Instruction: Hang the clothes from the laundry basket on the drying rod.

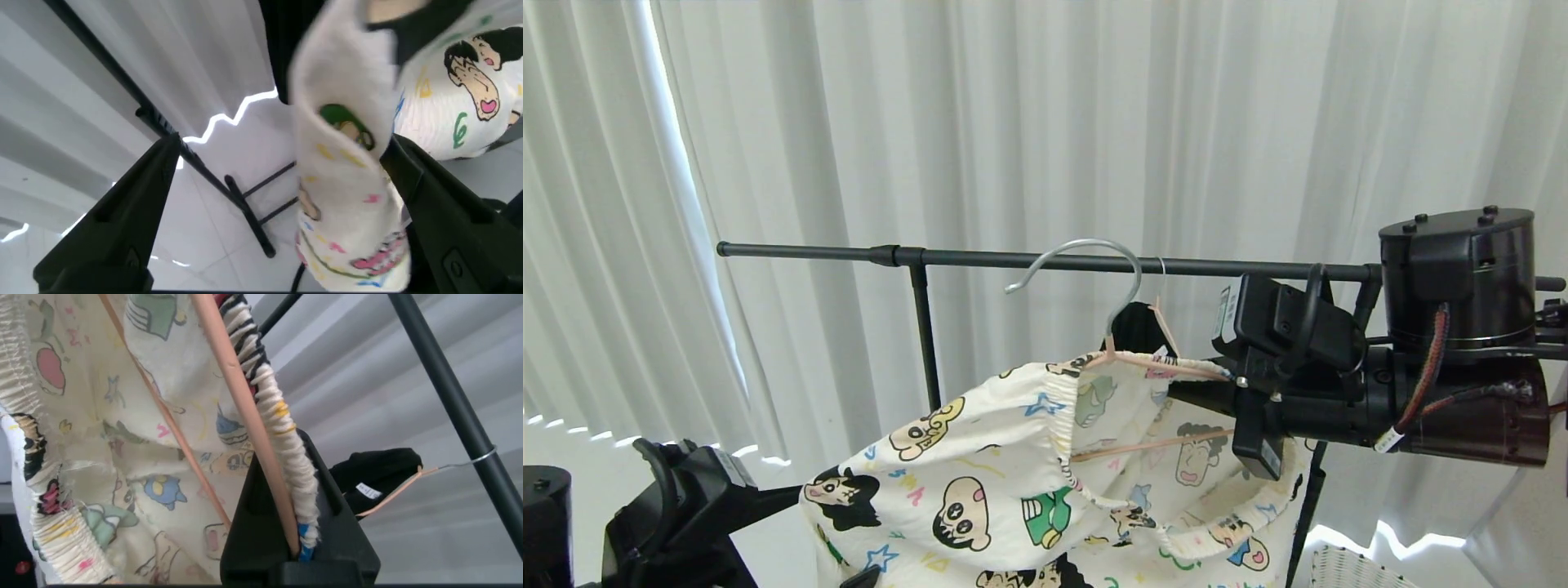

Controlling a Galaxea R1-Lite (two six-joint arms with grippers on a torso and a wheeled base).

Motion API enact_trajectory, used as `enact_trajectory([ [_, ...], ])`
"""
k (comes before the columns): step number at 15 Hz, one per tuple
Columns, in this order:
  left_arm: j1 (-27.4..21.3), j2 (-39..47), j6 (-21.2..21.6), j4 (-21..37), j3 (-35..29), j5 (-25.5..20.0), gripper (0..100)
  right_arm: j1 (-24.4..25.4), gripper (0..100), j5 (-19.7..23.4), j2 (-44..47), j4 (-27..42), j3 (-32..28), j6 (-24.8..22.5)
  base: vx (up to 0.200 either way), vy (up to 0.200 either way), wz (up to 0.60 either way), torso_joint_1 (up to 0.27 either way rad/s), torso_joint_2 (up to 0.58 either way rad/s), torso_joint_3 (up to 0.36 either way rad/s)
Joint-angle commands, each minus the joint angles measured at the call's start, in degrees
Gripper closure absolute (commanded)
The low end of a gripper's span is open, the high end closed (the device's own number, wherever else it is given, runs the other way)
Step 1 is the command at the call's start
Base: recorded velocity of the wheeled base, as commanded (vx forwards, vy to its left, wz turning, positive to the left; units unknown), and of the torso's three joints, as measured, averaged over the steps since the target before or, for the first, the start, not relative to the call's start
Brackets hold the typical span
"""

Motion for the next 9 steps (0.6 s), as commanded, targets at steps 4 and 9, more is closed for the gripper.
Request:
enact_trajectory([
  [4,0.4,-0.2,0.0,0.0,1.2,0.2,0,-0.3,100,-0.1,-0.2,0.0,0.1,0.0,0.0,0.0,0.0,0.0,0.0,0.0],
  [9,1.7,0.5,0.0,0.0,1.8,0.3,100,-0.4,100,-0.1,-0.3,0.0,0.0,0.0,0.0,0.0,0.0,0.0,0.0,0.0],
])
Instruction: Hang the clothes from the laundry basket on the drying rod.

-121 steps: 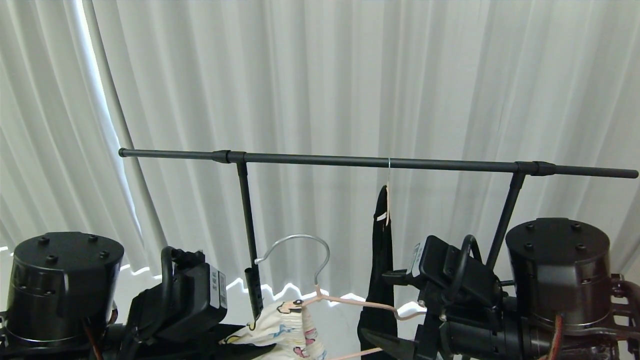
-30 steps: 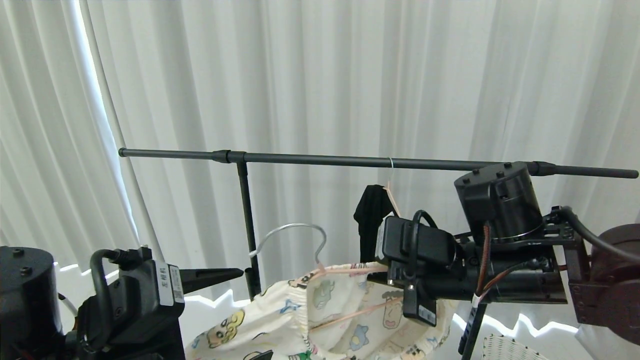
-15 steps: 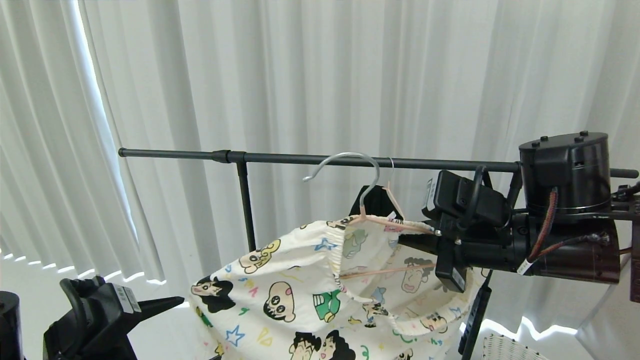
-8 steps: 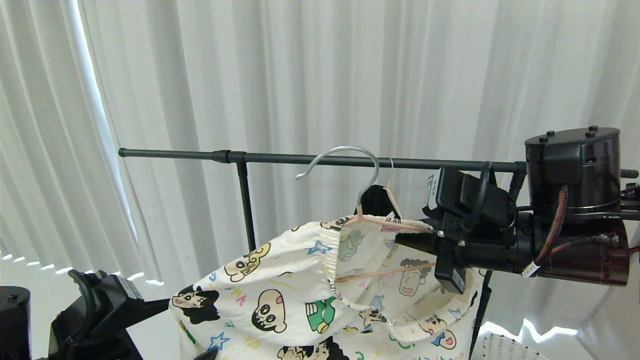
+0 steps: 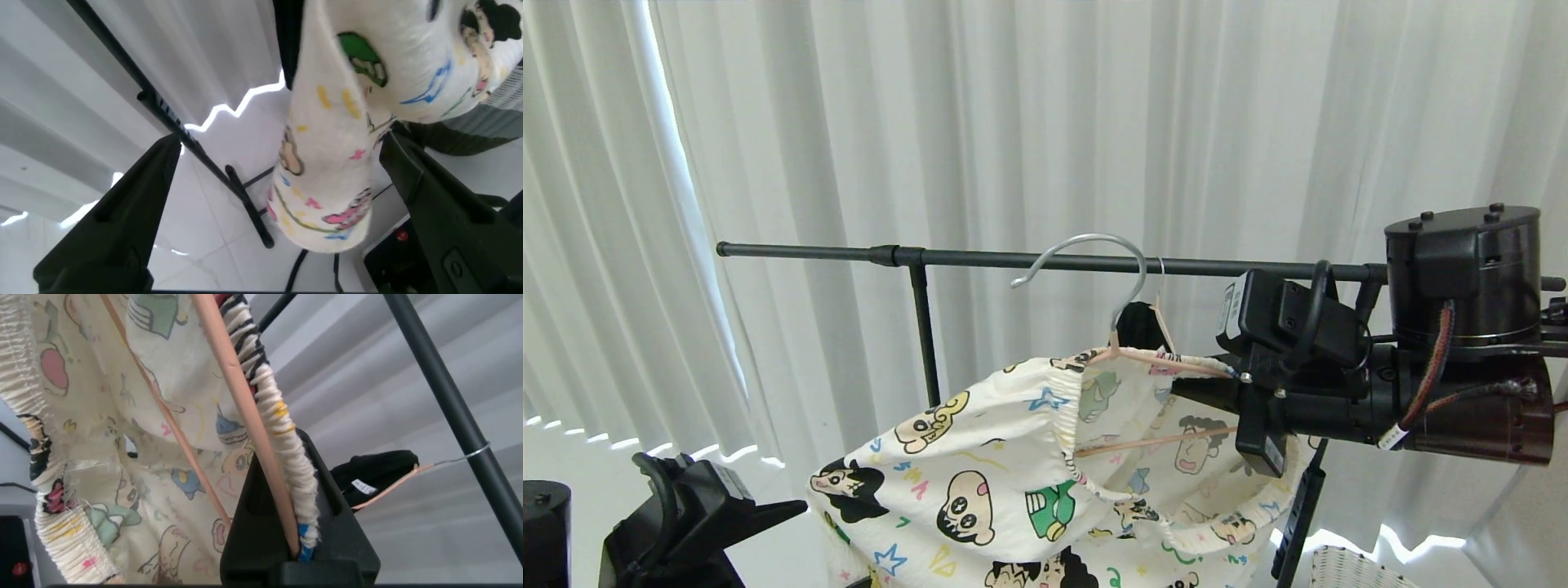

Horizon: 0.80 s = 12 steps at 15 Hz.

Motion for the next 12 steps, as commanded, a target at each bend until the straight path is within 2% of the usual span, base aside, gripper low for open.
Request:
enact_trajectory([
  [1,1.1,1.4,0.0,0.0,0.0,0.0,100,0.0,100,0.0,-0.2,0.0,0.0,0.0,0.0,0.0,0.0,0.0,0.0,0.0],
  [7,2.6,2.1,-0.1,0.0,-0.1,0.2,100,0.0,100,-0.3,-0.8,0.1,0.2,0.0,0.0,0.0,0.0,0.0,0.0,0.0],
  [11,12.8,4.3,0.0,0.0,-0.1,1.6,100,-1.2,100,-1.9,-2.9,0.1,1.3,3.3,0.0,0.0,0.0,0.0,0.0,0.0],
  [12,13.3,4.4,0.0,0.0,-0.1,1.6,100,-1.4,100,-1.9,-2.9,0.1,1.4,3.3,0.0,0.0,0.0,0.0,0.0,0.0],
])
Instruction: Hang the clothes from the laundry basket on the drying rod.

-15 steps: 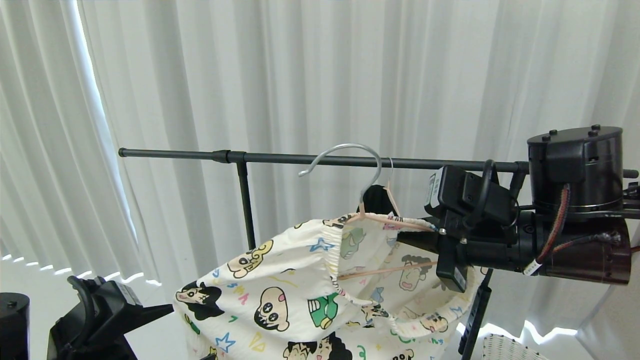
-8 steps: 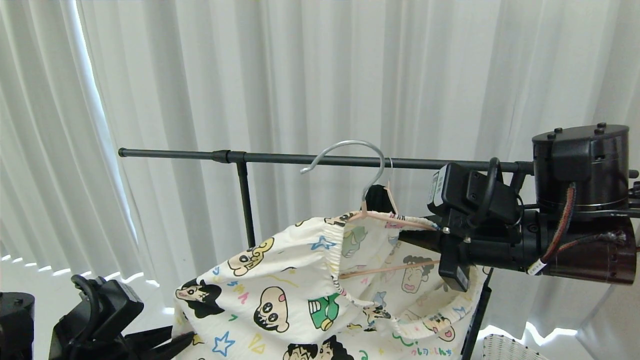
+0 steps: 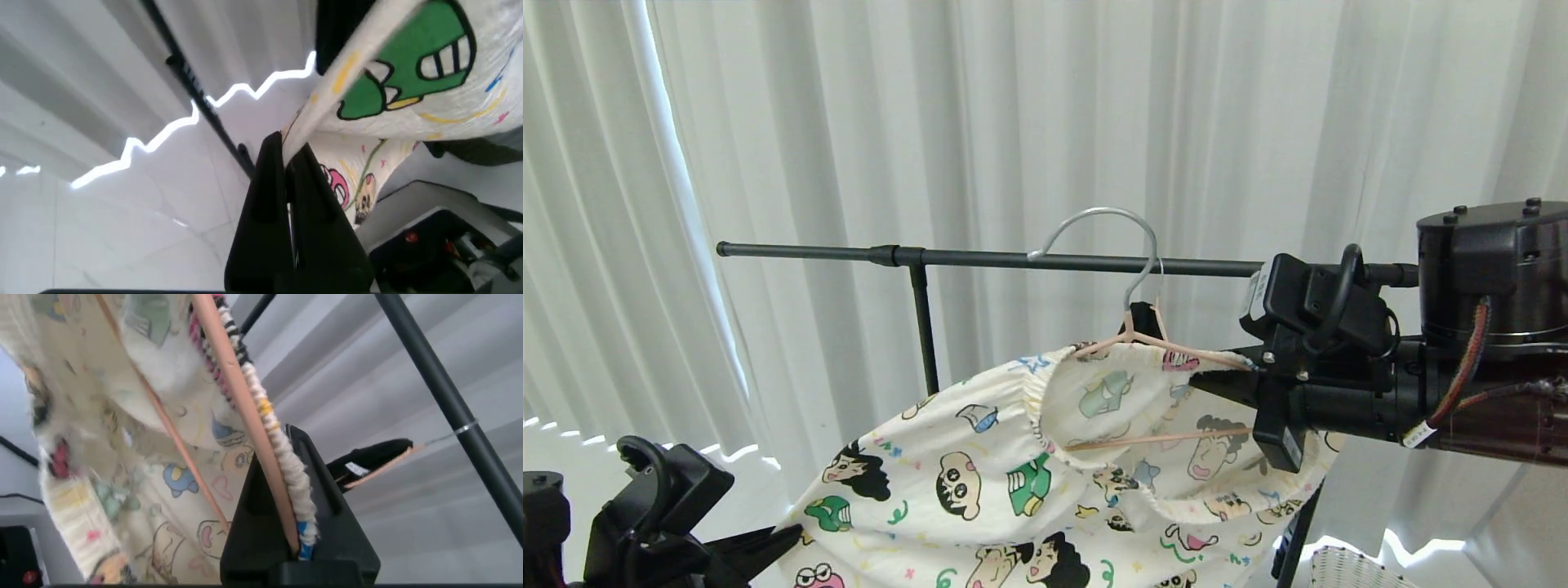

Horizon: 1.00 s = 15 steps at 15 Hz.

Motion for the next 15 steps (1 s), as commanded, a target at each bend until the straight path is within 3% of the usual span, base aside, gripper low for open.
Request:
enact_trajectory([
  [1,7.1,1.8,0.0,0.0,0.2,0.1,100,-1.9,100,0.0,-1.5,0.0,0.6,0.1,0.0,0.0,0.0,0.0,0.0,0.0],
  [7,6.8,1.0,0.4,0.0,0.3,0.3,100,-2.5,100,-0.8,-1.6,-0.1,0.4,1.6,0.0,0.0,0.0,0.0,0.0,0.0],
  [8,6.8,0.1,0.4,0.0,0.3,0.3,0,-2.5,100,-0.9,-1.6,-0.1,0.5,1.6,0.0,0.0,0.0,0.0,0.0,0.0],
  [12,6.7,-3.1,-1.7,0.0,0.0,-0.9,0,-4.5,100,-2.7,-2.6,0.1,2.8,1.5,0.0,0.0,0.0,0.0,0.0,0.0],
  [15,3.5,-9.0,-11.9,0.0,-1.8,-4.2,0,-11.5,100,-4.8,-7.9,0.4,13.1,1.5,0.0,0.0,0.0,0.0,0.0,0.0],
])
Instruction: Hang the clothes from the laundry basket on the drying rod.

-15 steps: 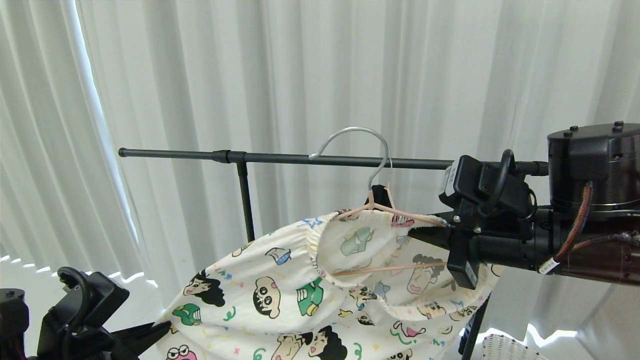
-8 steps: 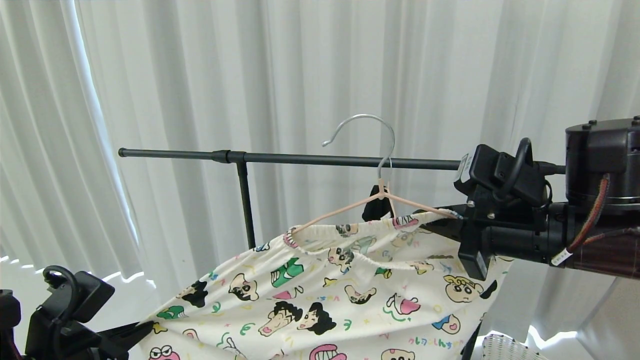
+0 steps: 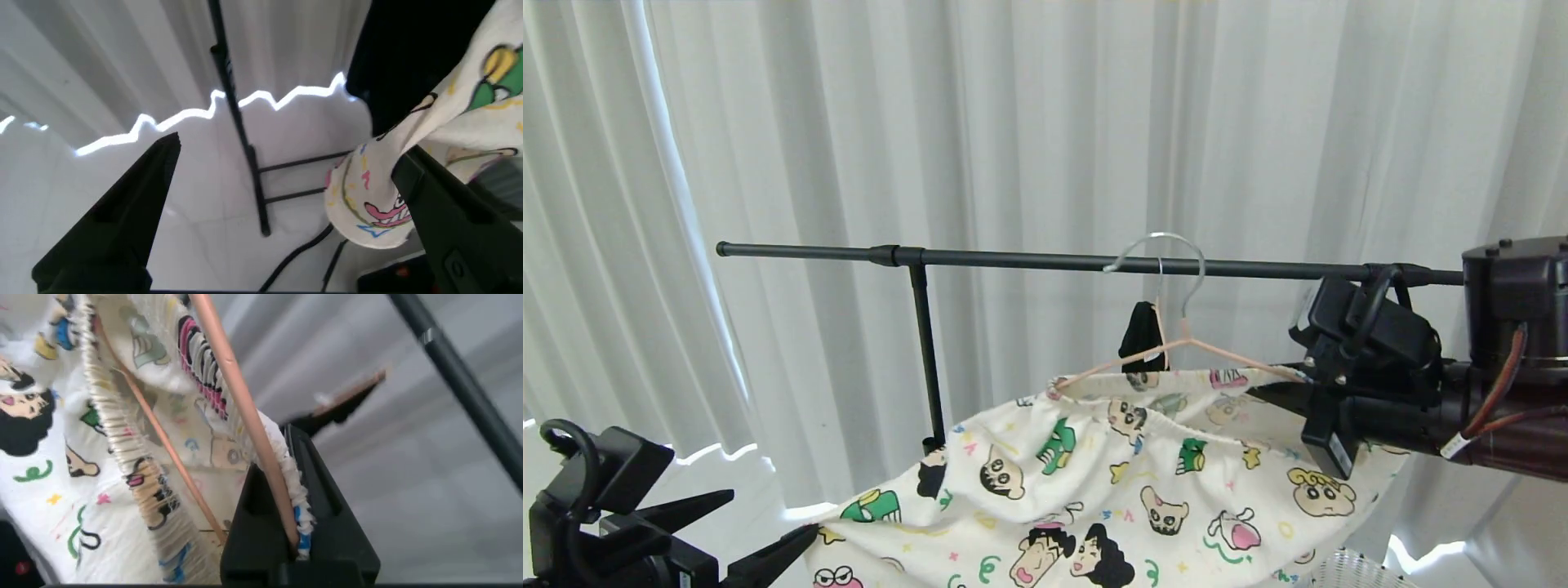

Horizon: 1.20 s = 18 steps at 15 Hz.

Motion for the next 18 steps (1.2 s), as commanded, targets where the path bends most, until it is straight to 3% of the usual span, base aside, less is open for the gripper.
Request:
enact_trajectory([
  [1,-1.6,-5.7,-3.3,0.0,-0.7,-0.4,0,-6.9,100,-0.5,-6.4,0.5,9.0,0.0,0.0,0.0,0.0,0.0,0.0,0.0],
  [4,-1.5,-6.1,-3.5,0.0,-0.5,-0.4,0,-16.3,100,-1.9,-14.2,7.7,15.1,0.0,0.0,0.0,0.0,0.0,0.0,0.0],
  [8,-1.5,-5.2,-2.8,0.0,-0.8,-0.2,0,-30.9,100,-2.1,-21.3,14.8,18.1,0.0,0.0,0.0,0.0,0.0,0.0,0.0],
  [11,-1.5,-2.2,1.3,0.0,-0.9,2.2,0,-40.5,100,-4.9,-22.4,17.9,18.5,0.0,0.0,0.0,0.0,0.0,0.0,0.0],
  [14,-1.5,0.7,6.7,0.0,-1.0,5.2,0,-43.5,100,-9.6,-22.3,18.4,18.3,0.1,0.0,0.0,0.0,0.0,0.0,0.0],
  [18,-1.5,1.3,9.4,0.0,-1.1,5.7,0,-47.2,100,-12.9,-22.3,19.2,18.5,0.1,0.0,0.0,0.0,0.0,0.0,0.0],
])
